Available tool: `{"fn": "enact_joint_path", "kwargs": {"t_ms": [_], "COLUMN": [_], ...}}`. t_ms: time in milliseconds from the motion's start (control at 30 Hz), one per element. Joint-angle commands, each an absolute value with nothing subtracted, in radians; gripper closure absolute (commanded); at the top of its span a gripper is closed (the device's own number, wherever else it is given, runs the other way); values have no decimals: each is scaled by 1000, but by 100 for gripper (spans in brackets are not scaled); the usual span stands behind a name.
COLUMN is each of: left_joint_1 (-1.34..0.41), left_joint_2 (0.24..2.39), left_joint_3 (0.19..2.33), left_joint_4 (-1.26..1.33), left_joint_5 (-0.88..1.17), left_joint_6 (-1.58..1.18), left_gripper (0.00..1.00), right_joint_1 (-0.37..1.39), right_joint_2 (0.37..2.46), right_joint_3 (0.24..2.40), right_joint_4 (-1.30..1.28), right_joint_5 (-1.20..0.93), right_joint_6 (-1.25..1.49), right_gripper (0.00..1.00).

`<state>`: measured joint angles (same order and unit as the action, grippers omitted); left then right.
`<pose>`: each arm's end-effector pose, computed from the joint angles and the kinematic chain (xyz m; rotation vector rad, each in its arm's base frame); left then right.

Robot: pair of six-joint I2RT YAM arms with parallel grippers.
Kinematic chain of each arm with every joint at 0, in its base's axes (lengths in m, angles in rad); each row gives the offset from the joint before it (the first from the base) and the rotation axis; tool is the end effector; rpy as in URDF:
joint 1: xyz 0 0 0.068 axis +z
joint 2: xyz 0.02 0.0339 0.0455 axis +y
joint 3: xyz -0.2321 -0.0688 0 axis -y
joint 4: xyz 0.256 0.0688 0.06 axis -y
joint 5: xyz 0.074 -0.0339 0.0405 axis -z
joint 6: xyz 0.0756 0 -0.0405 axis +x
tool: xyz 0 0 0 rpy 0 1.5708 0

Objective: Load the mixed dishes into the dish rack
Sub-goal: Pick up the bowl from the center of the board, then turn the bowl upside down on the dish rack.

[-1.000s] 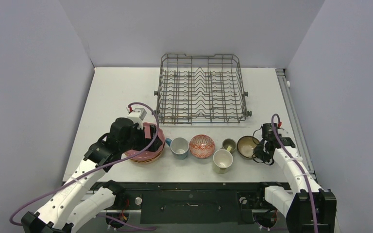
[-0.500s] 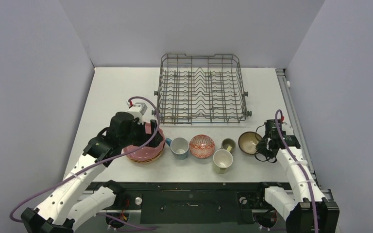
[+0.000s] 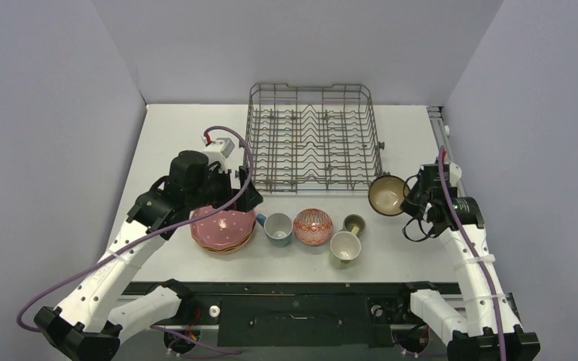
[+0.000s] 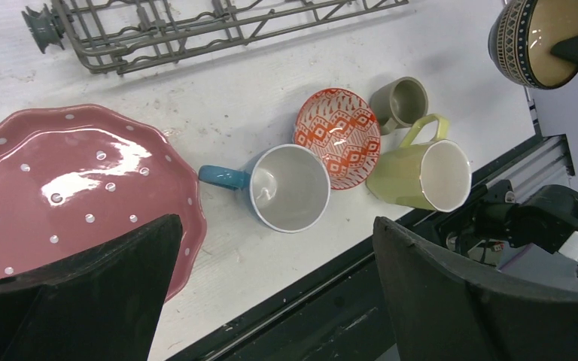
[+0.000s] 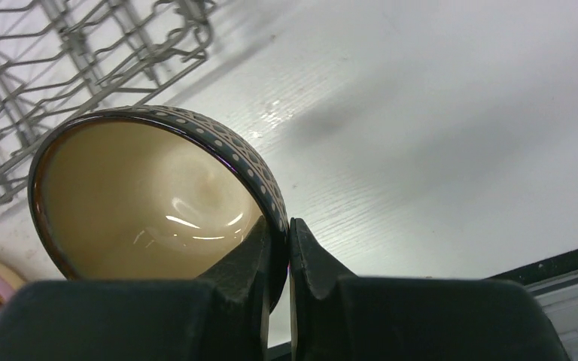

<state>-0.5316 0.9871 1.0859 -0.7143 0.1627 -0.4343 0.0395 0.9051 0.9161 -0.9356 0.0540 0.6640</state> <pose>0.2199 -0.1435 0.3063 0.2059 2.2612 -0.7091 0.2220 0.0047 0.2395 0.7920 2.3795 0.2257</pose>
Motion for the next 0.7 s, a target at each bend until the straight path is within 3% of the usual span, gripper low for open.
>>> {"fn": "enact_joint_path", "kwargs": {"t_ms": [0, 333, 667], "left_joint_1": [-538, -540, -545], "left_joint_2": [1003, 1051, 1097], "left_joint_3": [1149, 1198, 1245], "left_joint_4": [-669, -655, -694], "left_joint_5": [237, 243, 213], "left_joint_6": [-464, -524, -550], "left_gripper": [4, 4, 2], "right_joint_1": [162, 517, 670], "right_joint_2": [970, 1158, 1292], "right_joint_3": [1084, 1306, 1402], "right_joint_4": [-920, -930, -939], "right_joint_5": [92, 254, 298], "right_joint_6": [621, 658, 675], "right_gripper": [100, 100, 100]}}
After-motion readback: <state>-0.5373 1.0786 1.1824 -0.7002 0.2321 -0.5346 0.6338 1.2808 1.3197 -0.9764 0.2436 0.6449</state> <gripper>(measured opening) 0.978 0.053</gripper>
